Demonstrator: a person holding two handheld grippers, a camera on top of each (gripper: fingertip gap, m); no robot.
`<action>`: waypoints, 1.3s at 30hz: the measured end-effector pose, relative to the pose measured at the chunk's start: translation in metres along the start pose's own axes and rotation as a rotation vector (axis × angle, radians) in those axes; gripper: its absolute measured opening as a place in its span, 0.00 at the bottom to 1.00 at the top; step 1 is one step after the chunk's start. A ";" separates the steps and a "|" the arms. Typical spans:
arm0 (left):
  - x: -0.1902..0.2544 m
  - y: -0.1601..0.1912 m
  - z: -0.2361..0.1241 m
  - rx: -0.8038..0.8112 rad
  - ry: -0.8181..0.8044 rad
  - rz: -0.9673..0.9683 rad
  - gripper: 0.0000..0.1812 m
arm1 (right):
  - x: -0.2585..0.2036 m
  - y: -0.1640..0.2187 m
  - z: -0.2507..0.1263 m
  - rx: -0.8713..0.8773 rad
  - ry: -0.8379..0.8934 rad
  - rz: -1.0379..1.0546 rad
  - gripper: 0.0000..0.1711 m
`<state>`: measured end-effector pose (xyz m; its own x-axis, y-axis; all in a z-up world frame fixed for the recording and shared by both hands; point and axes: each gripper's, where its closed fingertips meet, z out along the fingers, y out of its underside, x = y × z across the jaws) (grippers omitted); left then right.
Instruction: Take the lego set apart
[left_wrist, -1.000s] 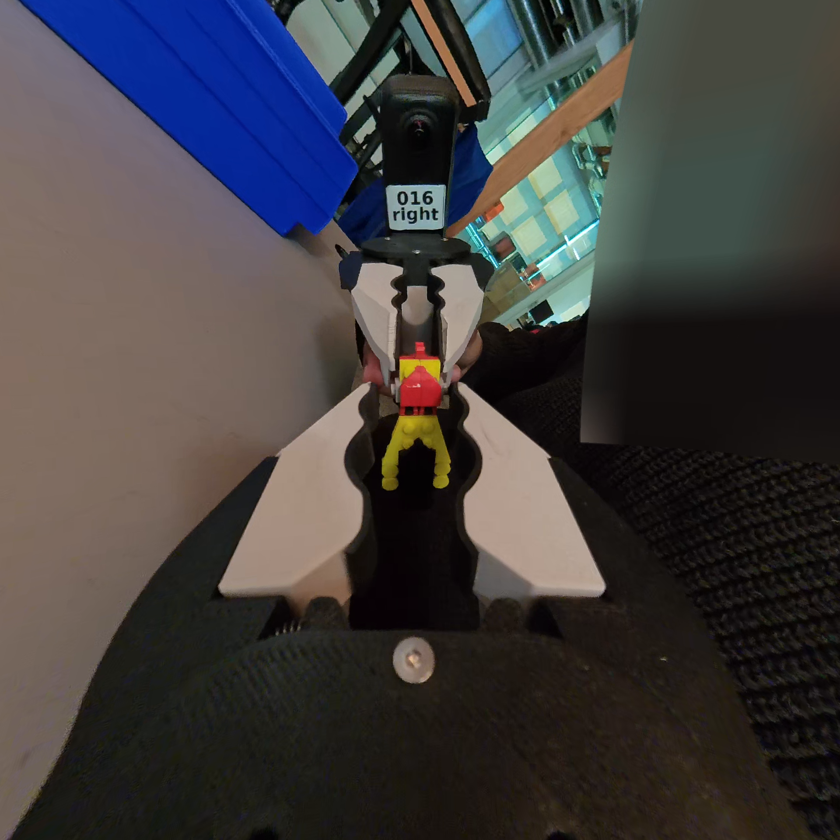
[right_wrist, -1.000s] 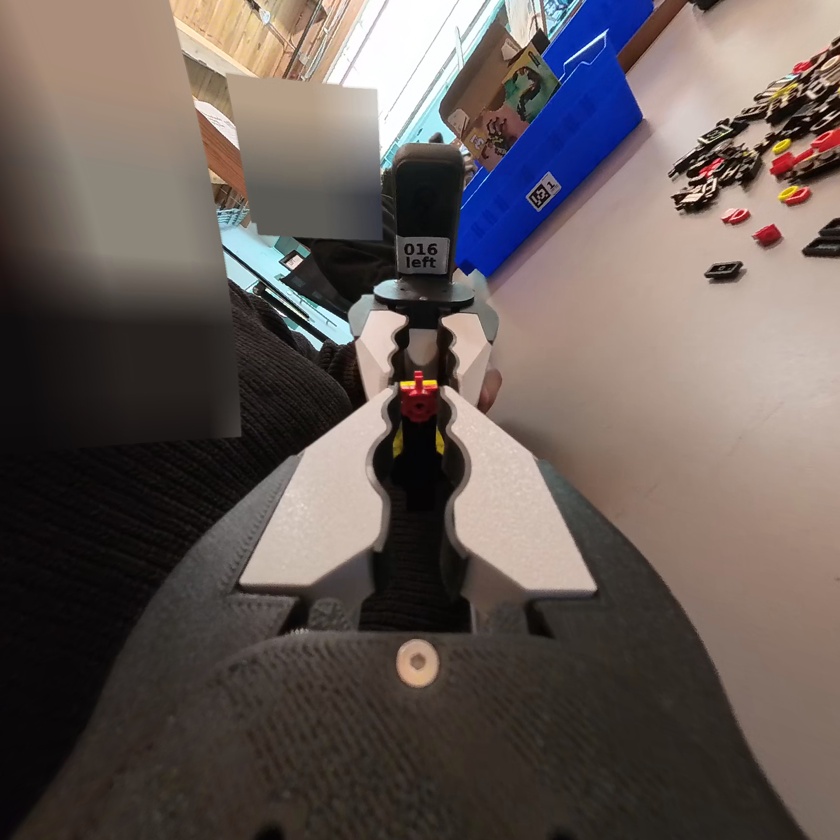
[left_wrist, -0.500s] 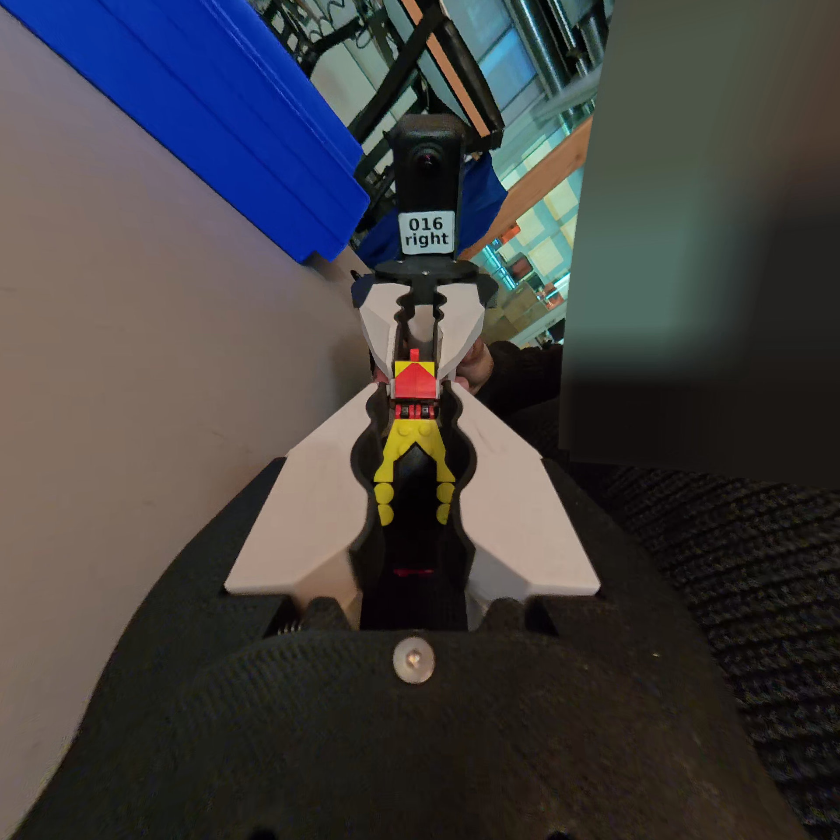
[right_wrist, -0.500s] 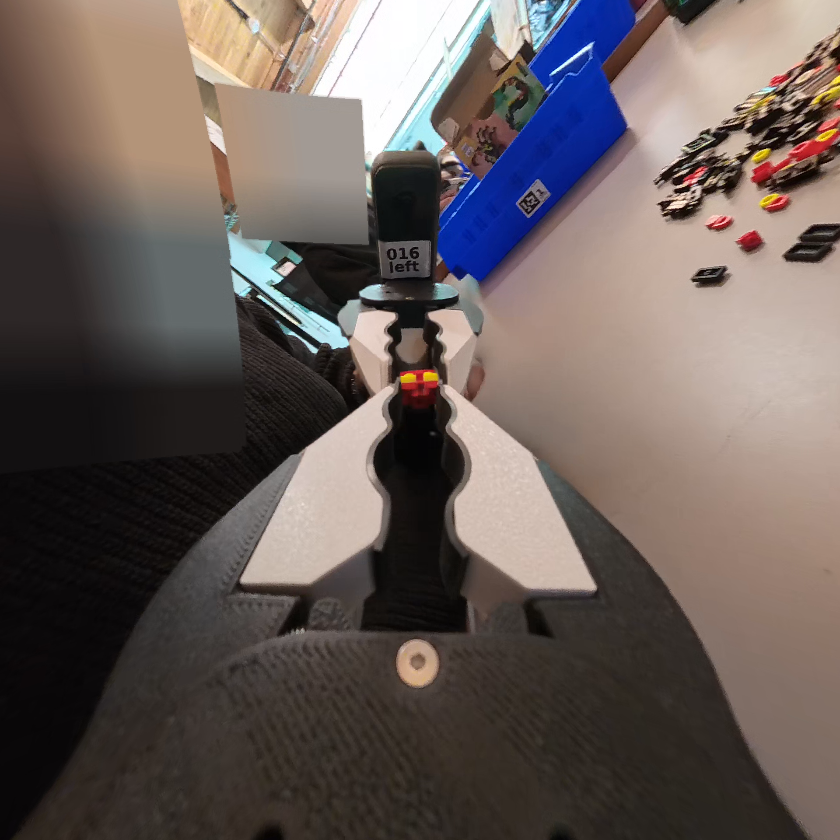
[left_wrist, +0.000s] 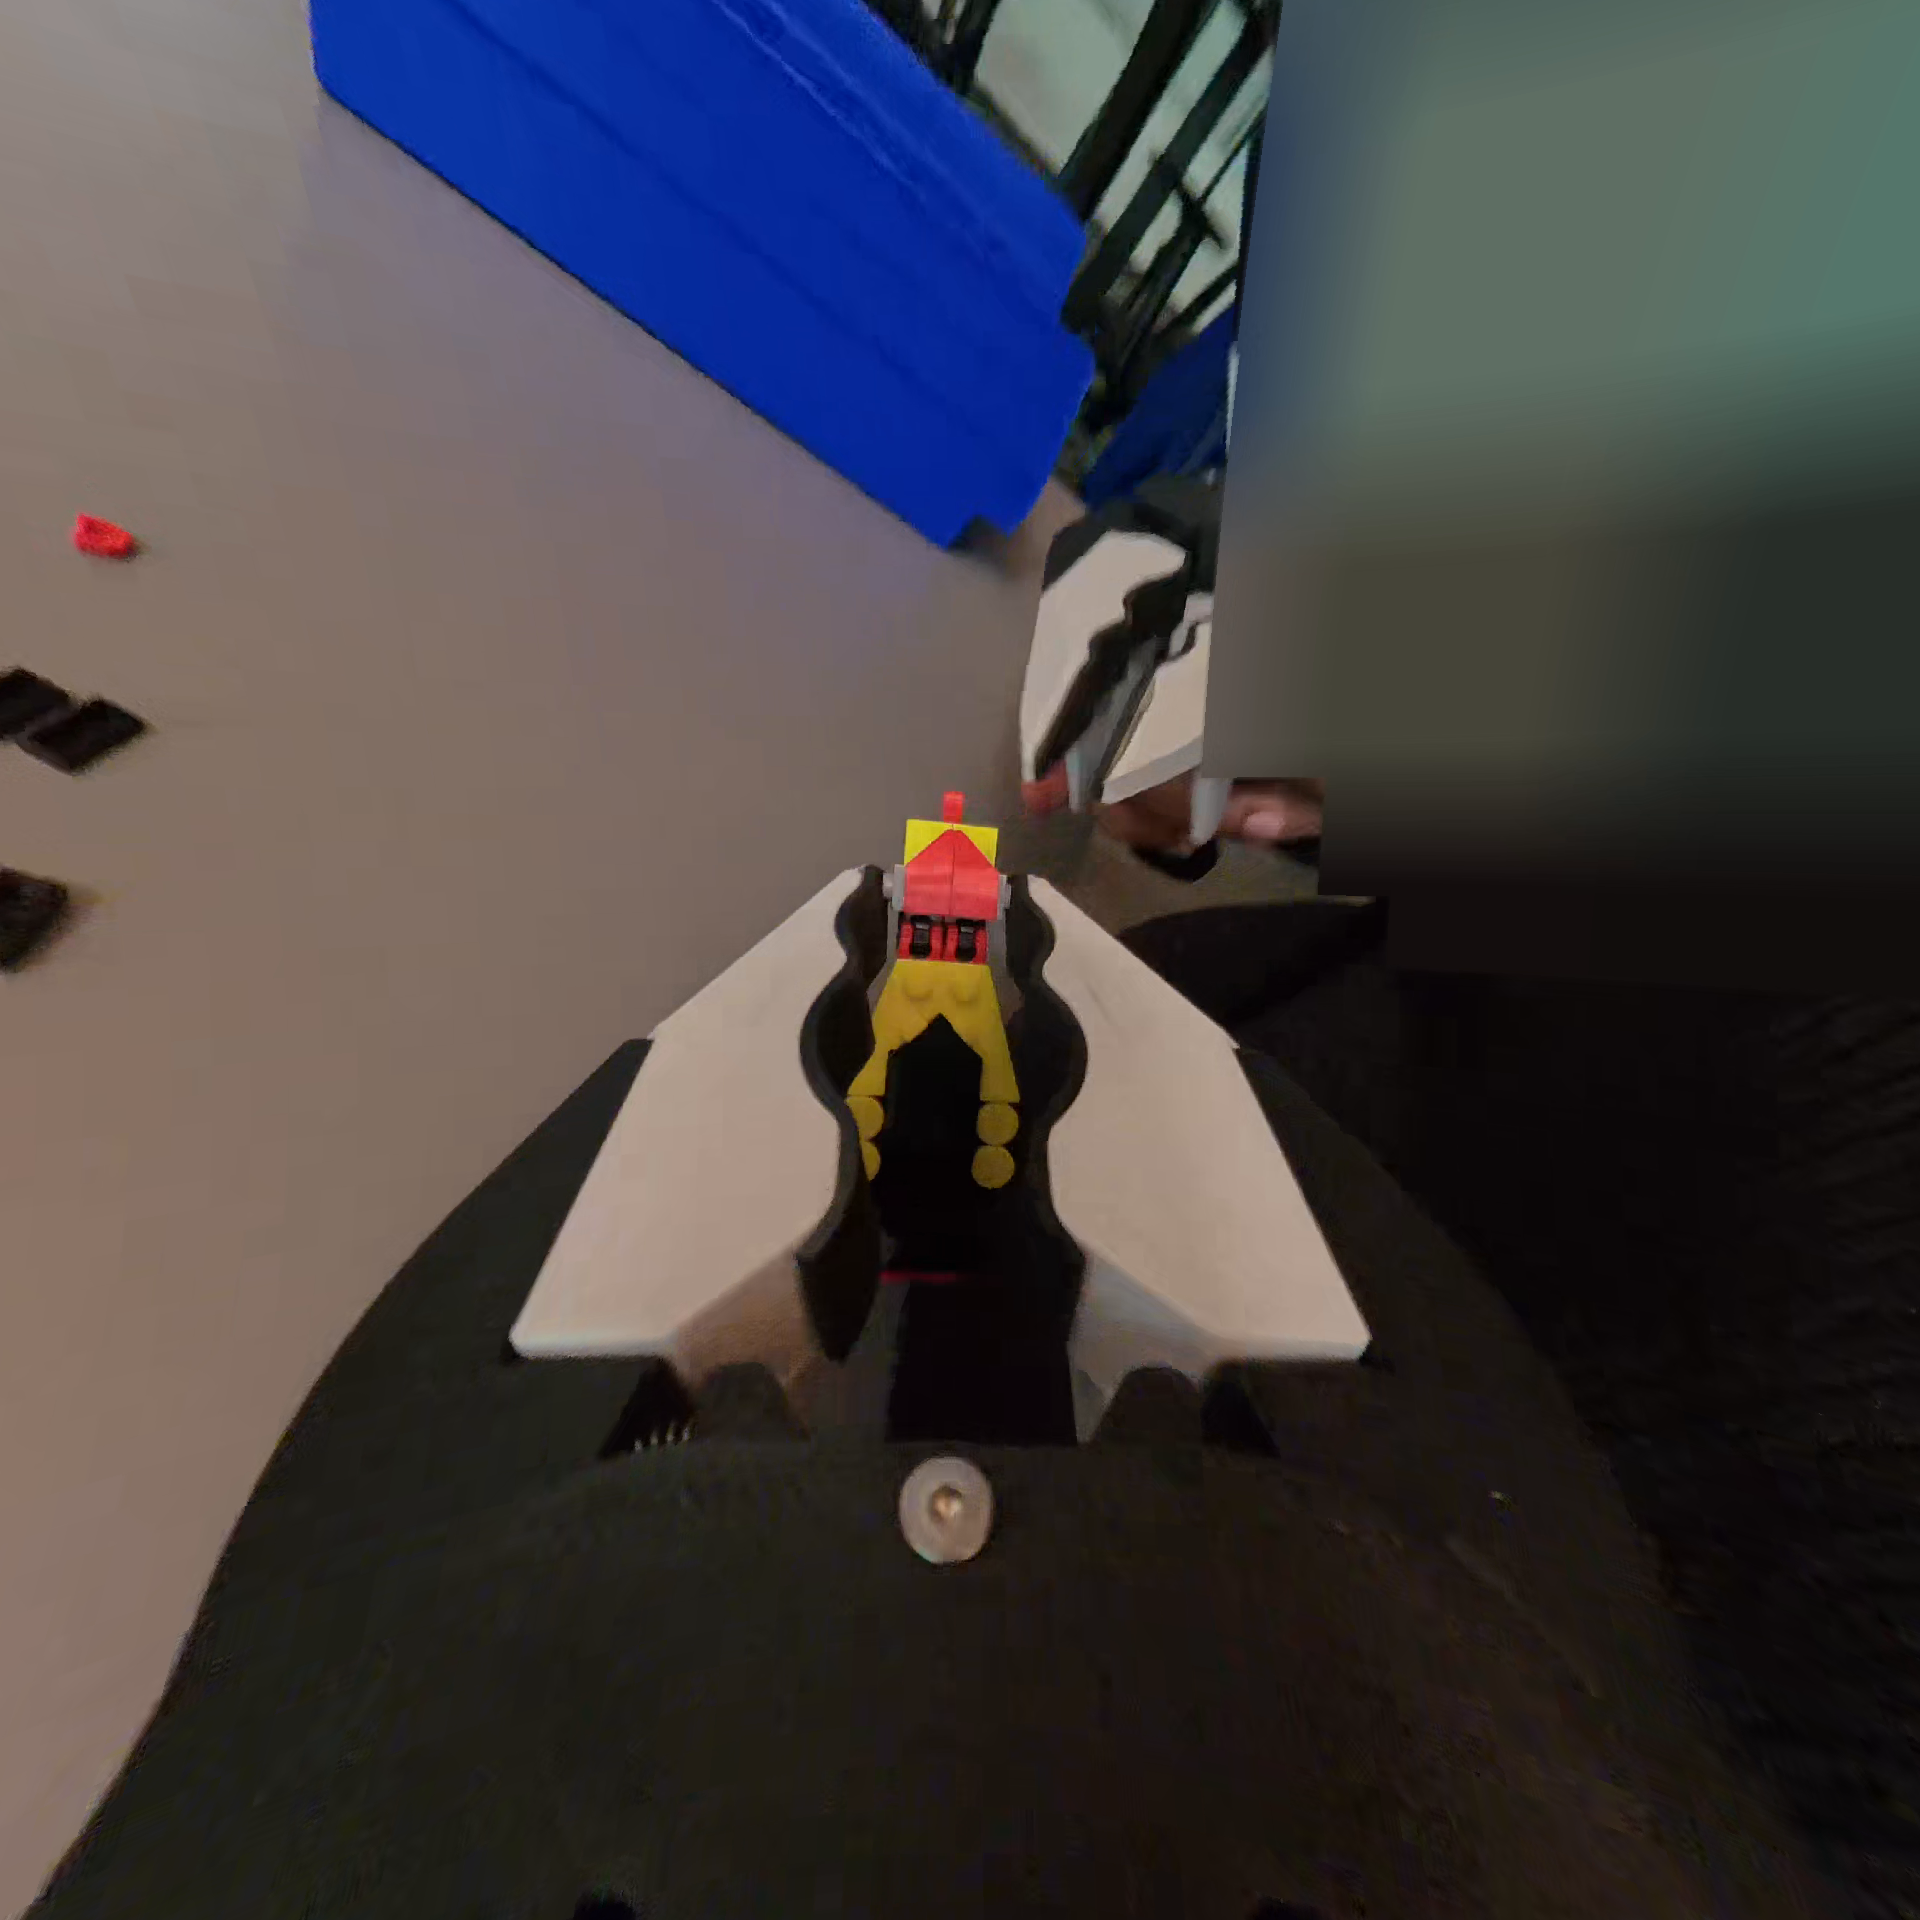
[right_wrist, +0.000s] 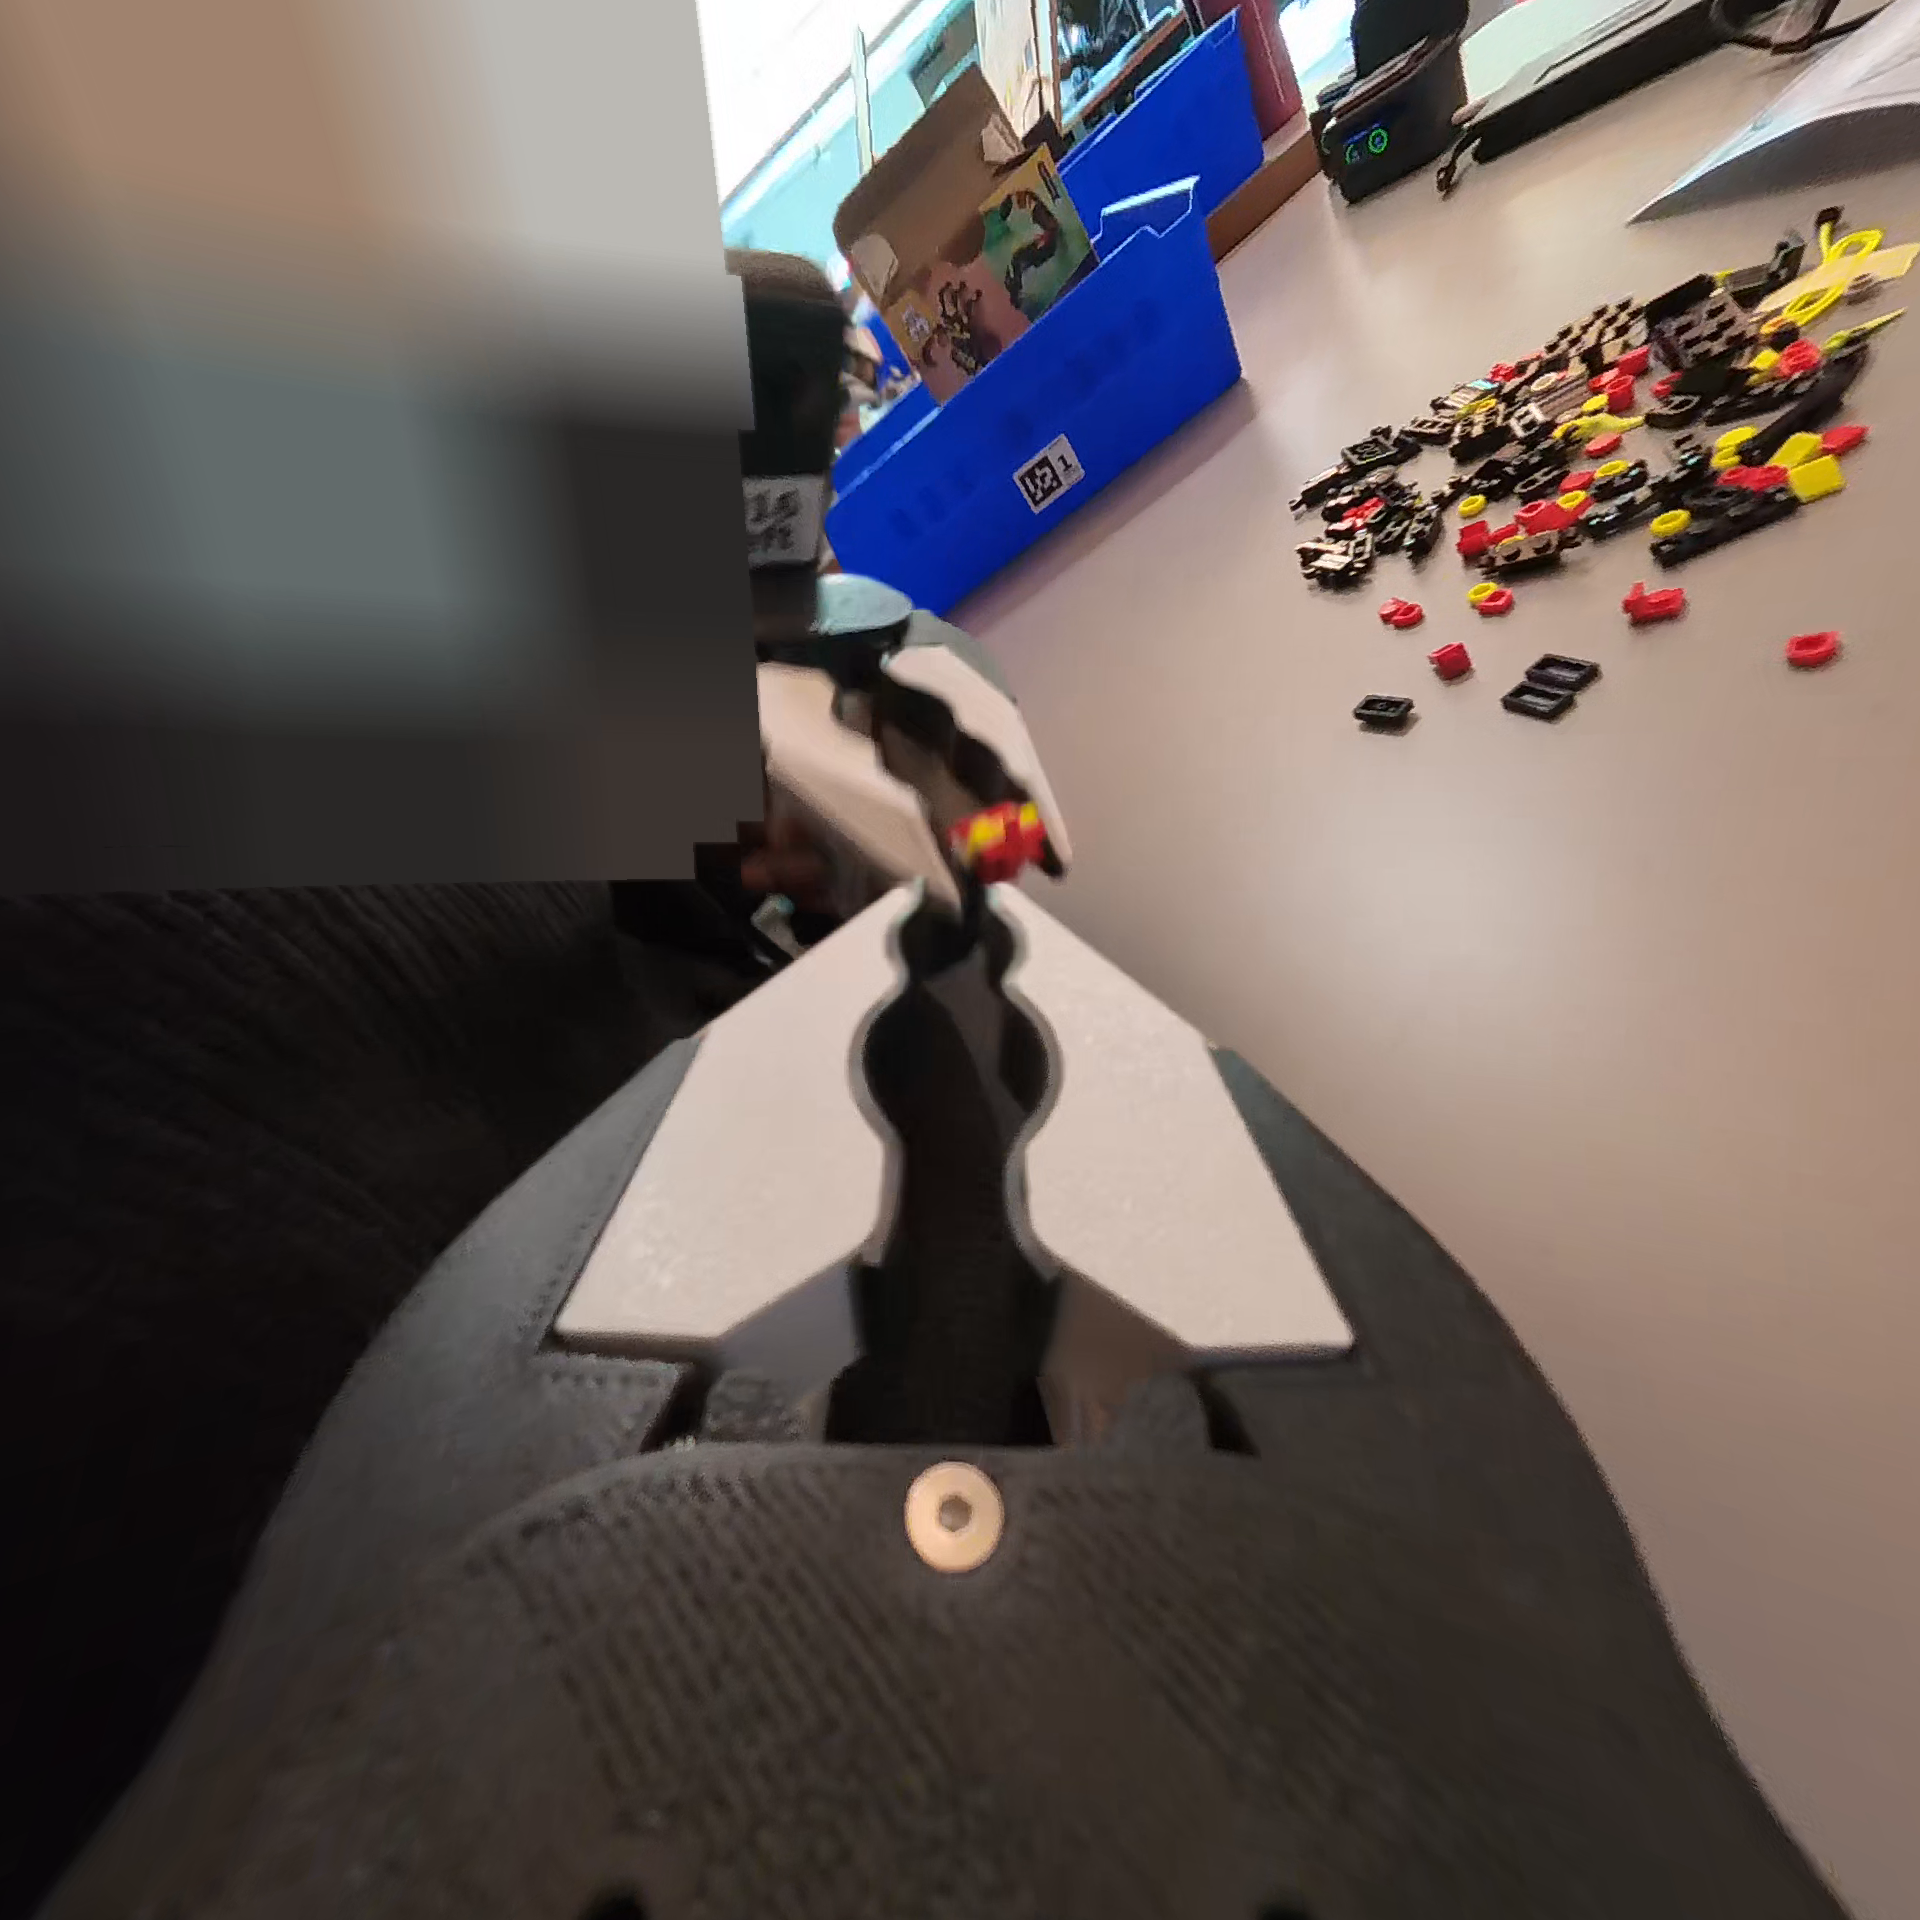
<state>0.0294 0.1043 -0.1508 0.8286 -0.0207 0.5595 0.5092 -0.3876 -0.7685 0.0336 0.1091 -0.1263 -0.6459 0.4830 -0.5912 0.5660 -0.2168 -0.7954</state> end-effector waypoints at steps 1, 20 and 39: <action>0.000 0.004 0.003 -0.023 -0.043 0.078 0.12 | 0.001 -0.001 0.001 0.012 0.001 0.023 0.07; 0.006 0.014 0.012 -0.119 -0.286 0.553 0.12 | 0.006 0.019 0.003 -0.057 -0.023 0.241 0.02; -0.007 0.016 0.014 -0.145 -0.354 0.595 0.11 | 0.026 0.026 0.005 -0.181 0.129 0.125 0.02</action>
<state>0.0352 0.1109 -0.1715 0.9951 0.0243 -0.0963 -0.0694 -0.5228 -0.8496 0.0293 0.1115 -0.1628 -0.5008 0.5692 -0.6521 0.7273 -0.1317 -0.6736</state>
